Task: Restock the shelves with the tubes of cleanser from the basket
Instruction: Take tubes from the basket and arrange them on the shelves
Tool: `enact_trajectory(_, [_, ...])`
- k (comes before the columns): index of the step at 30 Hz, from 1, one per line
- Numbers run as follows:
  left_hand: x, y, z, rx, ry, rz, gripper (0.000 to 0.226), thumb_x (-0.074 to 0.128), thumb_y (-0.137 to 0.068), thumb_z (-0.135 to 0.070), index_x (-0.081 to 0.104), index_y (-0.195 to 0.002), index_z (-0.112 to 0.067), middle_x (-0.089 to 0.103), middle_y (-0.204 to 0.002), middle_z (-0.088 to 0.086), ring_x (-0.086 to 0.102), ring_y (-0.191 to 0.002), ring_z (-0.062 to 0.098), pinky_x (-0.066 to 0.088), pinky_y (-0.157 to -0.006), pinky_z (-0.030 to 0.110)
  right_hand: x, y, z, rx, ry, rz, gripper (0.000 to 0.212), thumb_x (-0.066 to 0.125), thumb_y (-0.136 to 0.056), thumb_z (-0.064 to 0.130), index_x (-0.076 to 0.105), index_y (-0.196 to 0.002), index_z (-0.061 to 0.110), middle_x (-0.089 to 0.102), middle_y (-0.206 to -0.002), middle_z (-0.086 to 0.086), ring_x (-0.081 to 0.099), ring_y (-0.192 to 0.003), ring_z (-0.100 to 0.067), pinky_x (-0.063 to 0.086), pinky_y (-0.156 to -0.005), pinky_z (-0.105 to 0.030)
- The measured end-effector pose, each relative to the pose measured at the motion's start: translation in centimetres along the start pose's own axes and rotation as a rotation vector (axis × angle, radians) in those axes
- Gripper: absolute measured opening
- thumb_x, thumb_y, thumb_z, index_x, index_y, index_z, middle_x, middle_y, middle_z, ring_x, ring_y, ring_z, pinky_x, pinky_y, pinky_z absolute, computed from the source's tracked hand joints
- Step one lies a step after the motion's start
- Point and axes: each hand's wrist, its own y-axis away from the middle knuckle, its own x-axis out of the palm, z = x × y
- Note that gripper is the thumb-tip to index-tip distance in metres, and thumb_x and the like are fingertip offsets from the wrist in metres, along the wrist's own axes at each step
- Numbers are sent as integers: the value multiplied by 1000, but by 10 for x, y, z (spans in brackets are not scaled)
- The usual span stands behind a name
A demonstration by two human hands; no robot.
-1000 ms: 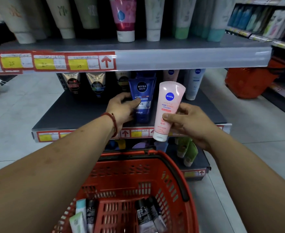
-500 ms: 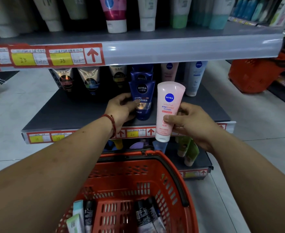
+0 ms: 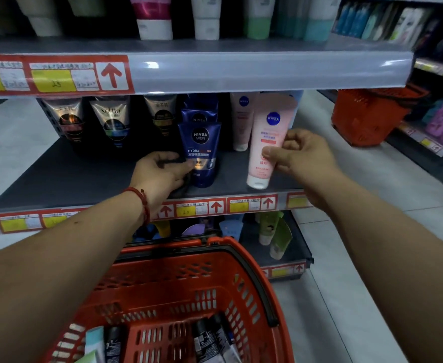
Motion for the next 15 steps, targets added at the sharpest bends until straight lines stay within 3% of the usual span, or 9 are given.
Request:
enact_trajectory(3, [-3, -3, -1, 15, -27, -15, 50, 83, -81, -21, 56, -122, -13, 72, -110, 10, 72, -102, 22, 58, -94, 40, 2, -28, 3, -49, 23, -25, 29, 76, -83, -1, 61, -106, 9, 73, -96, -2, 72, -99, -22, 59, -92, -48])
enact_trajectory(7, [-5, -5, -3, 11, -26, -21, 53, 82, -81, -18, 56, -126, -8, 71, -107, 9, 71, -98, 20, 58, -89, 35, 11, -57, -2, -105, 66, -37, 36, 77, -81, 0, 62, -113, 8, 72, -115, -9, 71, -104, -25, 57, -95, -47])
enact_trajectory(11, [-6, -10, -2, -3, -21, -30, 59, 83, -79, -22, 55, -129, -7, 71, -105, 9, 71, -93, 18, 58, -84, 32, 24, -78, -16, -156, 130, -15, 32, 77, -80, 3, 61, -105, 14, 71, -115, -8, 69, -105, -26, 56, -95, -48])
enact_trajectory(15, [-1, -14, -1, -5, 1, -72, 52, 80, -82, -24, 57, -126, -8, 71, -109, 12, 70, -92, 17, 59, -84, 32, 28, -93, -21, -209, 292, 5, 40, 76, -84, 10, 60, -121, 10, 68, -125, -10, 65, -114, -27, 52, -101, -46])
